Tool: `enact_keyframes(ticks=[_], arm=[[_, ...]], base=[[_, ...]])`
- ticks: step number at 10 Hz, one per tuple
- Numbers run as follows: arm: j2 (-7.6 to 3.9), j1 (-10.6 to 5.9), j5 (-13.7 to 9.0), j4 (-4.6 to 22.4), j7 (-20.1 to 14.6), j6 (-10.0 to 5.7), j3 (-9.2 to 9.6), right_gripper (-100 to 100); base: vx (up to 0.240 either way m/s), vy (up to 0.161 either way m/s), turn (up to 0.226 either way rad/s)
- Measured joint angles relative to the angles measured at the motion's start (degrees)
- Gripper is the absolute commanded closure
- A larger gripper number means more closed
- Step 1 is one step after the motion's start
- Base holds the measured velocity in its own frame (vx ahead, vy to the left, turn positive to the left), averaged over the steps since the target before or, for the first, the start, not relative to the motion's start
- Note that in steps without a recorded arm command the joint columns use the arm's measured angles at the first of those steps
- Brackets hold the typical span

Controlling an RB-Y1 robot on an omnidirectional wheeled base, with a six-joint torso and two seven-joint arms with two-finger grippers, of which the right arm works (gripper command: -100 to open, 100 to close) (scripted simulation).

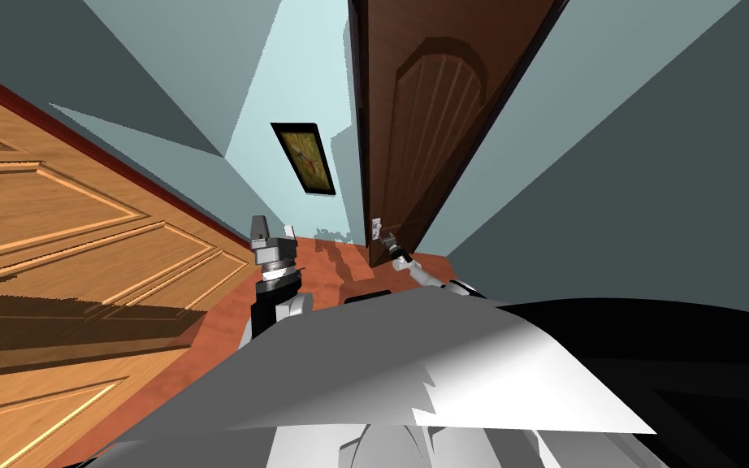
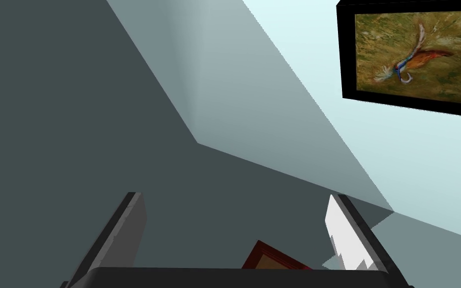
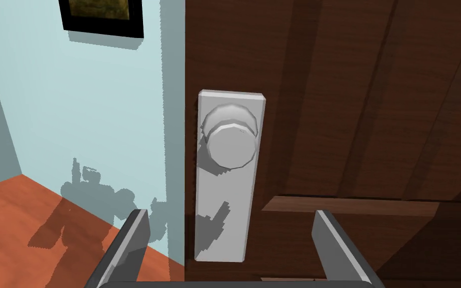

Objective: Pull the door open

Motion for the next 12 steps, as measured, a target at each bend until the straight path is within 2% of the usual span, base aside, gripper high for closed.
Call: enact_keyframes(ticks=[1,2,3,4,5,6,7,8,10,11,12], arm=[[0.01,0.04,-0.13,-0.1,-0.29,0.06,0.03,-100],[-0.96,0.37,-0.3,0.05,-0.84,-0.19,-0.34,-100],[-1.89,0.51,-0.34,1.49,-2.12,-1.41,-0.38,-100],[-2.92,0.82,-0.71,1.39,-2.84,-1.63,-1.15,-100],[-3.96,0.0,-0.93,2.71,-4.03,-1.89,-1.37,-100],[-5.23,0.86,-1.15,2.89,-5.06,-2.6,-1.89,-100],[-6.6,1.47,-1.6,2.25,-5.64,-2.55,-2.8,-100],[-7.22,1.42,-1.66,3.2,-6.43,-3.1,-2.95,-100],[-9.21,1.53,-1.96,4.79,-8.6,-4.53,-3.42,-100],[-9.32,1.54,-1.99,4.79,-8.79,-4.6,-3.48,100],[-9.35,1.51,-2.0,4.84,-8.69,-4.57,-3.55,100]], base=[[0.053,0.056,0.179],[0.109,0.11,0.27],[0.14,0.11,0.212],[0.12,0.096,0.154],[0.13,0.089,0.28],[0.159,0.076,0.184],[0.137,0.055,0.123],[0.135,0.032,0.211],[0.084,0.005,0.091],[-0.004,-0.003,-0.03],[-0.014,-0.011,-0.017]])
